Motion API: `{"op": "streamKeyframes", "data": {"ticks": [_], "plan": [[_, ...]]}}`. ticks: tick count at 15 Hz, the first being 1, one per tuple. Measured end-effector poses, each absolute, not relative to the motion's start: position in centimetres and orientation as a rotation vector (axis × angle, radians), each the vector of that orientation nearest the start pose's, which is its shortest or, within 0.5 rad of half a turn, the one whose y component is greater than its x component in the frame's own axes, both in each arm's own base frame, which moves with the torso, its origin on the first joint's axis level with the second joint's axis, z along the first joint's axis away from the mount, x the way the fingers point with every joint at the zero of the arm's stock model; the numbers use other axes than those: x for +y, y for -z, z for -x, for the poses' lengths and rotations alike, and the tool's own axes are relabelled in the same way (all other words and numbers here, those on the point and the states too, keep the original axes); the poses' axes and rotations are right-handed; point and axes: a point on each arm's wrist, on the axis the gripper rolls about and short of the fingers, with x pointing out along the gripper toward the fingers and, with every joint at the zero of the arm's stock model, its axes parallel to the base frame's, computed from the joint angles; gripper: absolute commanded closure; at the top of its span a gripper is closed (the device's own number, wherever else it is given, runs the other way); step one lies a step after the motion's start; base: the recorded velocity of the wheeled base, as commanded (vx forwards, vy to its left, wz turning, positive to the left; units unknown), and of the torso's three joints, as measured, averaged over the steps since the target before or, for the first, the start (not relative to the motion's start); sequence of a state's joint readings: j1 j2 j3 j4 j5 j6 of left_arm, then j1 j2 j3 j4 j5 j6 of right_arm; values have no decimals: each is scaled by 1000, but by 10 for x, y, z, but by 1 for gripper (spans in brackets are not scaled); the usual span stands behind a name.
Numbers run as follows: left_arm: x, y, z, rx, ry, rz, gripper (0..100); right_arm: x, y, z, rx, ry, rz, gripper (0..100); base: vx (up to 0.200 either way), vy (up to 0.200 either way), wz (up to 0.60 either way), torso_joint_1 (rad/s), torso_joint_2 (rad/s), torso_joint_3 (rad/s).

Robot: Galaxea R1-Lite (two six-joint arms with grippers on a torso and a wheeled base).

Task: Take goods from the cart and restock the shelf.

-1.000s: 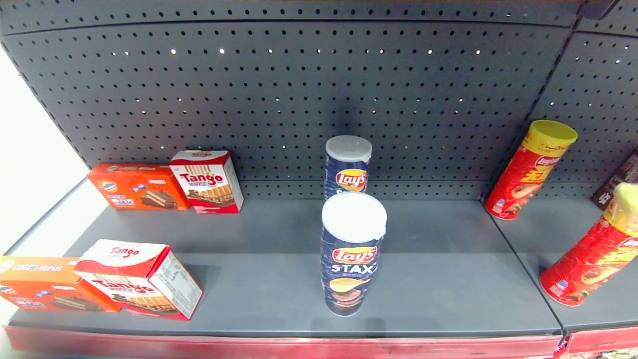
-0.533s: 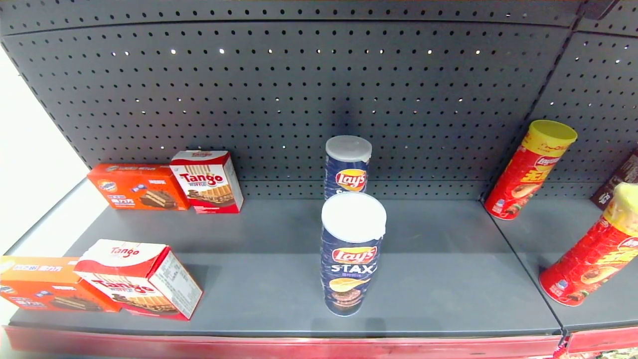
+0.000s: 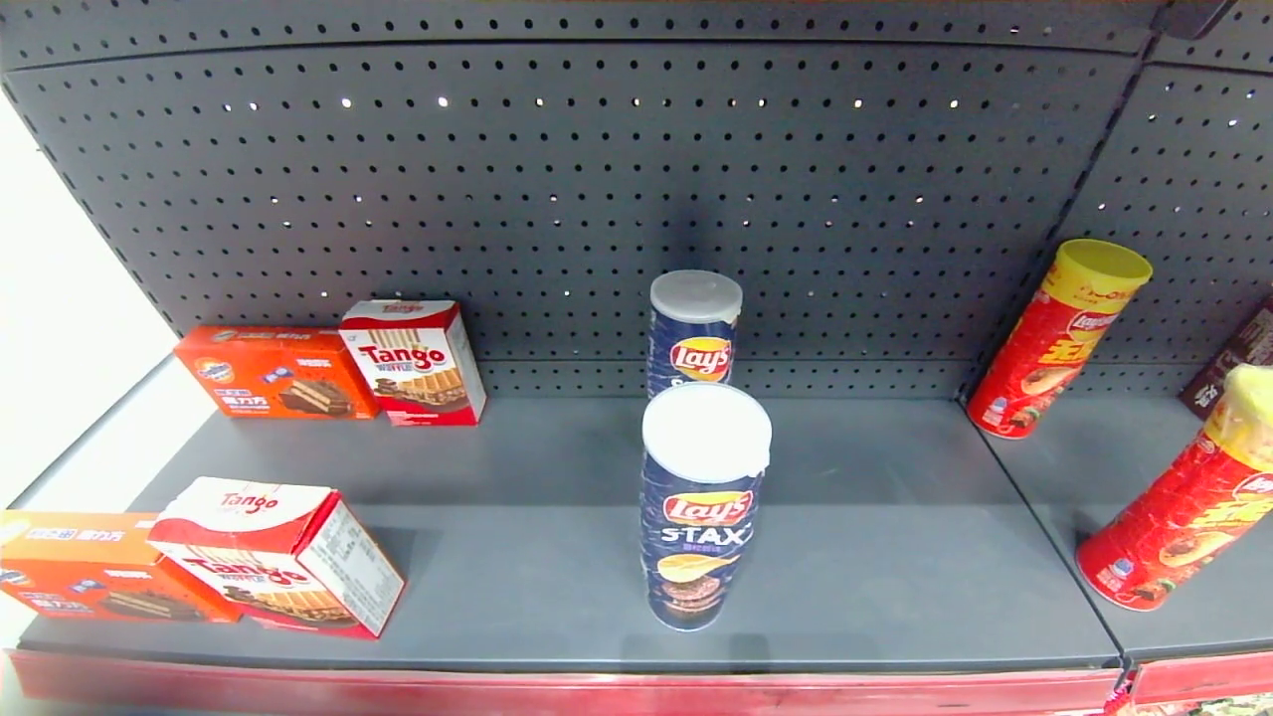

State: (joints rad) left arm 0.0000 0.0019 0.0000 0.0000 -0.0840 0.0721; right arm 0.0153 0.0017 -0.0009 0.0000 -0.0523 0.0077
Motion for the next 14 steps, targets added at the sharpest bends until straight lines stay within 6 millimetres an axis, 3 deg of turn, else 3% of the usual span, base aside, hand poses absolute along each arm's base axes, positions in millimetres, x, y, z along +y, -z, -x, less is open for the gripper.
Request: {"op": "streamKeyframes", "data": {"ticks": [14], "plan": [[-2,-76,23,-3,71,-56,0,-1,-76,23,1,13,-6,0,0,0,0,0,0,0]]}}
